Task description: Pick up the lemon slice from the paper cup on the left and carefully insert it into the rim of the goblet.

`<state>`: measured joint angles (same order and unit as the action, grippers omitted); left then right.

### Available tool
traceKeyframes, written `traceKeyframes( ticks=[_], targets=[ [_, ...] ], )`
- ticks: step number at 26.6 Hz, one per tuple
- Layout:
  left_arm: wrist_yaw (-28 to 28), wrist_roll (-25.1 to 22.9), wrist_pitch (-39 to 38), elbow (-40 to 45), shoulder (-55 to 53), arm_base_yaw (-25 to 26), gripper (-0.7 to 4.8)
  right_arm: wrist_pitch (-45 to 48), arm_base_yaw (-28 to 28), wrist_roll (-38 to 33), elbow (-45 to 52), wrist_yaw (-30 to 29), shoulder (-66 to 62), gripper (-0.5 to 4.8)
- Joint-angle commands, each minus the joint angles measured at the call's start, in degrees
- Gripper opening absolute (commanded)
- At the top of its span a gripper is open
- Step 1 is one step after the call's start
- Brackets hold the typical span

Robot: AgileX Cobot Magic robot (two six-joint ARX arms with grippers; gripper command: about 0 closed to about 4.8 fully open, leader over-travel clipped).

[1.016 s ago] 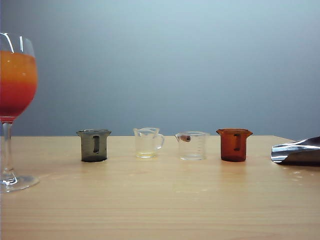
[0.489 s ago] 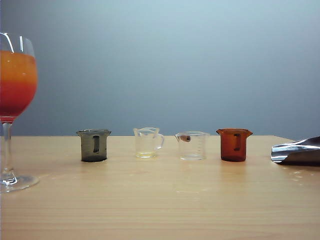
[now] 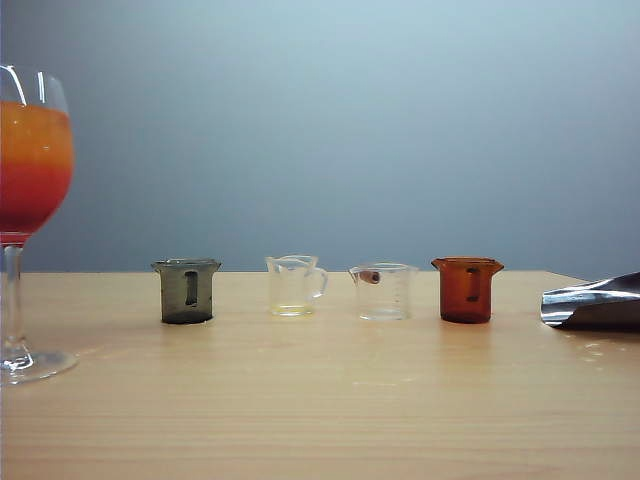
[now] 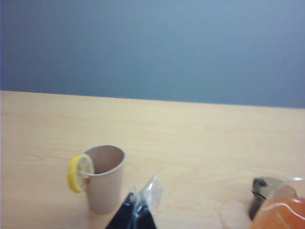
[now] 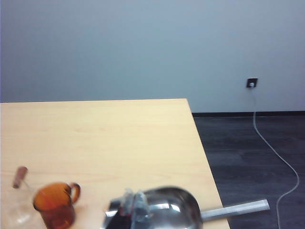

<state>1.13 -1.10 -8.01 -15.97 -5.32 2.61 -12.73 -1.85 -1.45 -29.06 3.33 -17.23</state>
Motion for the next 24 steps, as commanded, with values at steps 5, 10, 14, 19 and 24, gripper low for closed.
traceKeyframes(
  ticks=[5, 10, 14, 19, 24],
  targets=[
    [-2.73, -3.67, 2.45, -3.02, -5.77, 0.61, -0.05, 4.98, -1.03, -3.28, -15.39, -6.19, -16.17, -0.07],
    [-4.37, -5.90, 2.73, -3.34, -7.69, 2.93, -0.05, 4.83, -5.77, -3.43, -22.62, -11.02, -24.85, -0.07],
    [-5.14, -5.46, 3.93, -3.32, -10.34, 6.58, -0.05, 5.81, -12.72, -3.28, -26.05, -10.95, -30.23, -0.07],
    [-6.16, -5.51, 9.99, -3.32, -16.55, 11.41, -0.05, 11.45, -22.82, -3.30, -28.48, -10.73, -37.83, -0.07],
    [-9.31, -5.92, 19.39, -3.32, -30.86, 16.44, -0.05, 16.02, -33.81, -2.91, -30.99, -12.70, -47.63, -0.07]
  ],
)
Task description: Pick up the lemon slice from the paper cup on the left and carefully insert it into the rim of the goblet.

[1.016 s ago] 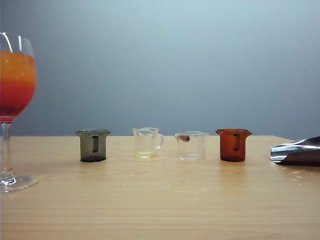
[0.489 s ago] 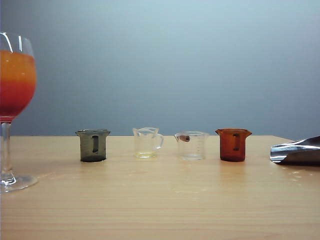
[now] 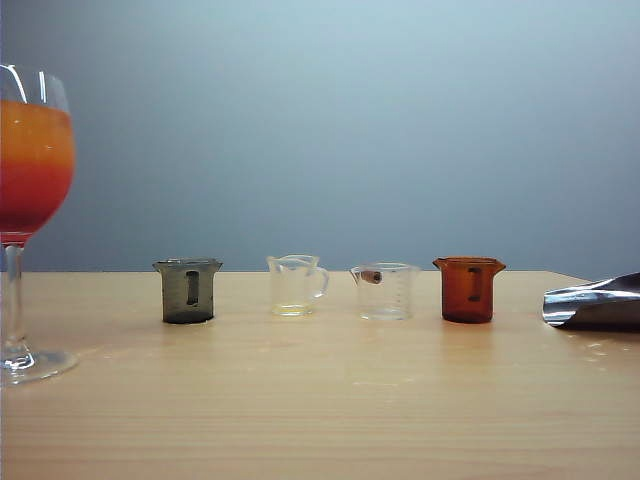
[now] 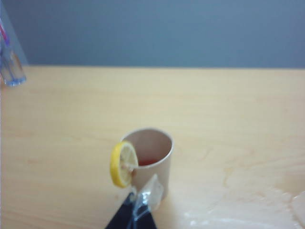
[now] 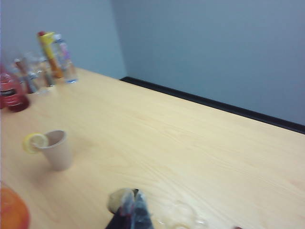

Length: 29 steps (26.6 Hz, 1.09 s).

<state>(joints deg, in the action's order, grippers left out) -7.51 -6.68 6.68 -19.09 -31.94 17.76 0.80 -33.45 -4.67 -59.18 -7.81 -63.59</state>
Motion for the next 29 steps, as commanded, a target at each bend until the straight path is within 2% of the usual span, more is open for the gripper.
traceKeyframes(
  ticks=[1, 7, 10, 16, 23, 24, 25, 26, 27, 29],
  targets=[
    [-1.60, -0.35, 6.38, -0.20, -6.21, 1.97, -0.05, 2.93, -3.21, 0.20, -0.87, -1.51, -1.95, -0.07],
    [-6.73, -0.33, 17.55, -0.37, -19.52, 5.57, -0.05, 3.19, -8.44, 0.17, -0.87, -1.53, -4.28, -0.07],
    [-9.88, -0.42, 18.91, -1.86, -24.81, 6.97, -0.05, 3.45, -12.00, 0.17, -0.90, -1.51, -5.31, -0.07],
    [-9.25, -0.39, 25.22, -6.54, -35.32, 7.06, -0.05, 4.15, -19.93, 0.20, -1.57, -1.31, -8.85, -0.07],
    [-9.22, -0.39, 25.70, -11.56, -41.33, 7.06, 0.06, 4.59, -22.47, 0.17, -1.86, -1.49, -11.47, -0.07],
    [-9.22, -0.39, 25.35, -11.56, -41.35, 7.08, 0.99, 4.83, -22.45, 0.17, -1.86, -1.05, -11.47, -0.07],
    [-9.18, -0.37, 23.45, -11.56, -41.35, 7.06, 2.99, 5.38, -22.40, 0.20, -1.86, -1.07, -11.45, -0.07],
    [-8.74, -0.37, 22.16, -11.56, -41.35, 7.06, 4.27, 5.60, -22.40, 0.17, -1.86, -1.05, -11.45, -0.07],
    [-7.41, -0.37, 20.87, -11.56, -41.40, 7.06, 4.79, 5.77, -22.40, 0.17, -1.86, -1.07, -11.45, -0.07],
    [-4.44, -0.11, 18.99, -11.56, -41.42, 7.06, 4.79, 5.90, -22.40, 0.20, -1.86, -1.09, -11.45, -0.07]
  ],
)
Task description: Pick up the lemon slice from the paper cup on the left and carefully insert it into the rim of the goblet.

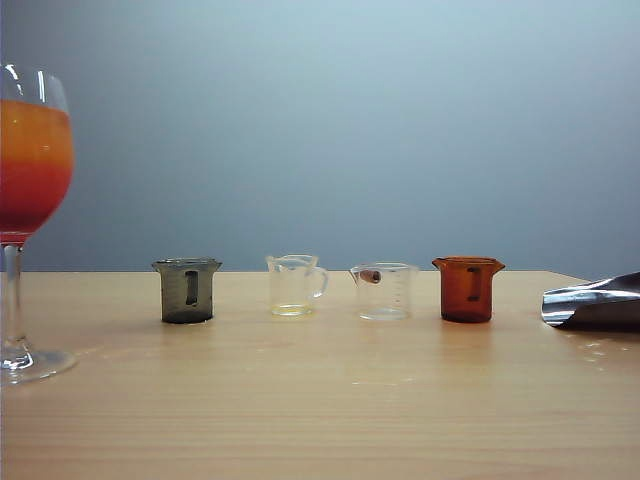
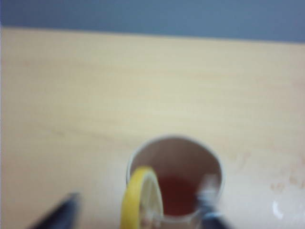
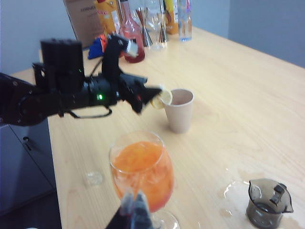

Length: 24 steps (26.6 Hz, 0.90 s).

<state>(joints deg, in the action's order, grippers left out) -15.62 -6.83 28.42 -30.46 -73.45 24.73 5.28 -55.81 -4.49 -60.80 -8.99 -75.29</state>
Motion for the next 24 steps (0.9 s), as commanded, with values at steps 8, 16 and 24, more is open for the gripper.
traceKeyframes(
  ticks=[8, 16, 24],
  targets=[
    [2.36, 4.33, -1.36, -0.20, -2.25, 0.02, 4.79, 0.96, -0.09, 0.02, -0.20, 0.46, 0.11, -0.07],
    [1.22, 4.28, 2.29, -0.20, -4.55, 0.02, 4.79, 0.24, -0.09, 0.00, -0.17, 0.48, -0.66, -0.07],
    [1.25, 4.31, 4.39, -0.28, -7.41, -0.28, 4.79, -1.16, -0.09, 0.11, -0.17, 0.09, -1.55, -0.07]
  ],
)
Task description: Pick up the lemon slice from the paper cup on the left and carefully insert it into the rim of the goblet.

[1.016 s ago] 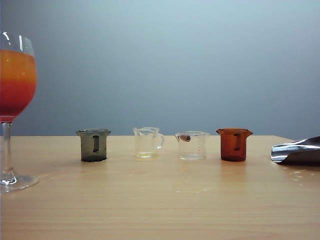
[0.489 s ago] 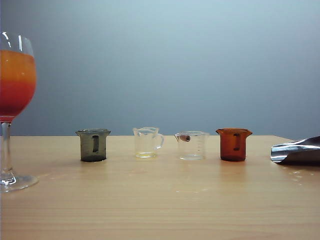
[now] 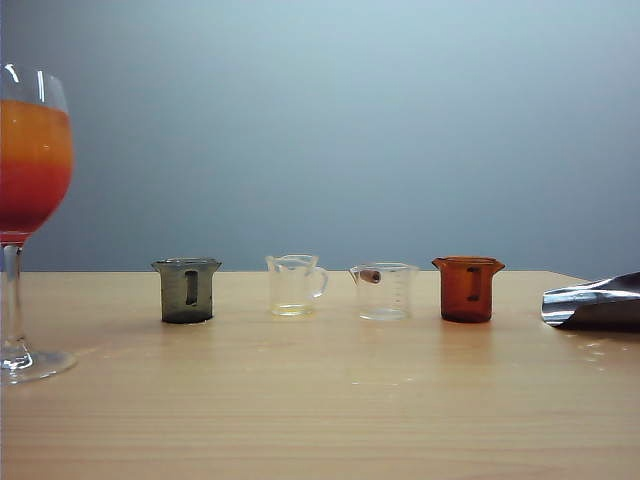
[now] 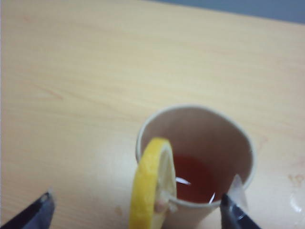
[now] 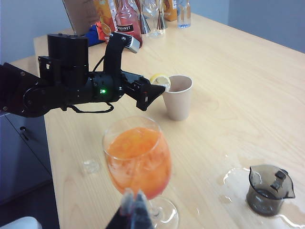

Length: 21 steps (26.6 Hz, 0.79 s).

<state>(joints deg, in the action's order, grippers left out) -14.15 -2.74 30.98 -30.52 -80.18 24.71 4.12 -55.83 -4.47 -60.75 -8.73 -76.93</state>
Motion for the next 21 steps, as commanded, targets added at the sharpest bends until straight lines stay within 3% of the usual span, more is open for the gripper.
traceKeyframes(
  ticks=[1, 5, 10, 13, 18, 21],
  targets=[
    [-0.22, 0.22, 2.36, -0.22, -0.85, -0.35, 4.79, -0.04, -0.07, 0.09, -0.22, -0.17, 0.09, -0.07],
    [-0.28, 0.22, 3.82, -0.24, -1.05, -0.35, 4.77, -0.02, -0.07, 0.07, -0.22, -0.15, 0.09, -0.07],
    [-2.23, 0.24, 3.48, -0.24, -1.20, -0.35, 3.68, -0.07, -0.07, 0.07, -0.22, -0.17, 0.07, -0.07],
    [-3.28, 0.22, 2.93, -0.24, -1.27, -0.37, 3.58, -0.59, -0.07, 0.09, -0.22, 0.00, 0.07, -0.07],
    [-4.13, 0.20, 2.93, -0.24, -1.27, -0.35, 1.75, -1.79, -0.02, 0.07, -0.22, 0.04, 0.07, -0.07],
    [-4.11, 0.20, 2.93, -0.24, -1.27, -0.35, 1.42, -2.23, -0.02, 0.09, -0.22, 0.04, 0.07, -0.07]
  ],
)
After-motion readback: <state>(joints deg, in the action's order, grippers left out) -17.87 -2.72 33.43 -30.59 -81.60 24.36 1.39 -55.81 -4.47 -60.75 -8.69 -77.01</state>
